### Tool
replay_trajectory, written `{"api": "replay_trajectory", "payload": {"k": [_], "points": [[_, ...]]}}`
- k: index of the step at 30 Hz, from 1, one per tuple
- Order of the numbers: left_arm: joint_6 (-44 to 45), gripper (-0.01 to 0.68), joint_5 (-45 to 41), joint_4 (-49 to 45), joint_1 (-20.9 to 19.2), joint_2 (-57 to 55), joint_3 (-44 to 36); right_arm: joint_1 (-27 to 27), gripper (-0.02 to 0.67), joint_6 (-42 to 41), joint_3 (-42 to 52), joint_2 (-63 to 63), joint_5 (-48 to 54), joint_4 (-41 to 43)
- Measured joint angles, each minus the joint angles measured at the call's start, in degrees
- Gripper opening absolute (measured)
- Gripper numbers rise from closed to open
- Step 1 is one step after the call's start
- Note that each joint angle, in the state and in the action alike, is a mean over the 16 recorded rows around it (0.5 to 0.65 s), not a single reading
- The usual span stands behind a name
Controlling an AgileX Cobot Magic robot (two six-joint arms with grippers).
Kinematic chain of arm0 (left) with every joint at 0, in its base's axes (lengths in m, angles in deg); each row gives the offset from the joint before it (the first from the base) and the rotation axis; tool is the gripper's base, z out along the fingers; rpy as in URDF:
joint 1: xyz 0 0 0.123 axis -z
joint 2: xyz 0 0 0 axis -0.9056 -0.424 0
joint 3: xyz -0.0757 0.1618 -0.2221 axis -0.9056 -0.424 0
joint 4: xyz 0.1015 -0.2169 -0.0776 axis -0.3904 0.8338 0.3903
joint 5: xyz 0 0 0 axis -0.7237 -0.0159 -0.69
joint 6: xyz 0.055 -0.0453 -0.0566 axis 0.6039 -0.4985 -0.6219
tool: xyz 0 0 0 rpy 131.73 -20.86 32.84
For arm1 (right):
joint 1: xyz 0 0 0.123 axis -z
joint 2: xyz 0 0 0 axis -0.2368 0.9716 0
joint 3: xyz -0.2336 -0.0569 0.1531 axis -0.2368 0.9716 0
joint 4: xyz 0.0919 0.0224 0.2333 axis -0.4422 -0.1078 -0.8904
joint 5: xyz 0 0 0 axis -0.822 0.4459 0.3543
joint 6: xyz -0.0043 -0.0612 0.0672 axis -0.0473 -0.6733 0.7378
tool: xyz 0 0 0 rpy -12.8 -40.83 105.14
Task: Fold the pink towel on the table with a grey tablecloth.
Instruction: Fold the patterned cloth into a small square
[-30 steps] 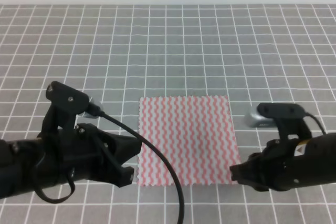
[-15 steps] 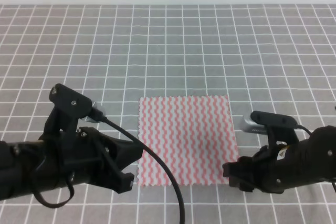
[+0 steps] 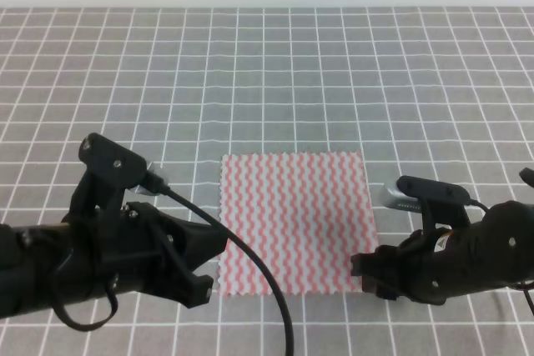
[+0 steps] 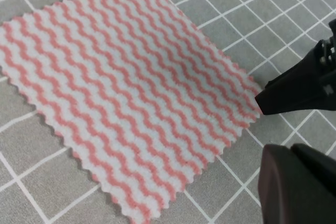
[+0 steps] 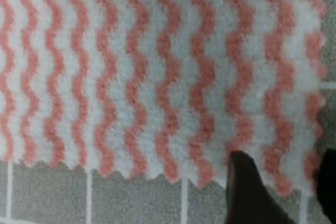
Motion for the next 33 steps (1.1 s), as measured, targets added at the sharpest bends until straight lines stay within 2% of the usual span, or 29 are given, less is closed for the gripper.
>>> {"api": "replay_trajectory", "payload": {"k": [8, 21, 26, 33], "points": [[-0.03, 0.000, -0.01, -0.02, 0.00, -0.18, 0.02, 0.00, 0.225, 0.09, -0.08, 0.56, -0.15, -0.69], [0.20, 0.000, -0.16, -0.74, -0.01, -0.78, -0.02, 0.00, 0.030, 0.09, -0.64, 0.75, -0.24, -0.75], [1.40, -0.001, 0.68, -1.28, -0.01, -0.80, -0.02, 0.00, -0.004, 0.04, -2.28, 0.65, -0.19, -0.57], [5.88, -0.001, 3.33, -0.88, 0.00, -1.24, 0.00, 0.00, -0.013, -0.22, -5.92, 0.71, -0.30, 0.28]]}}
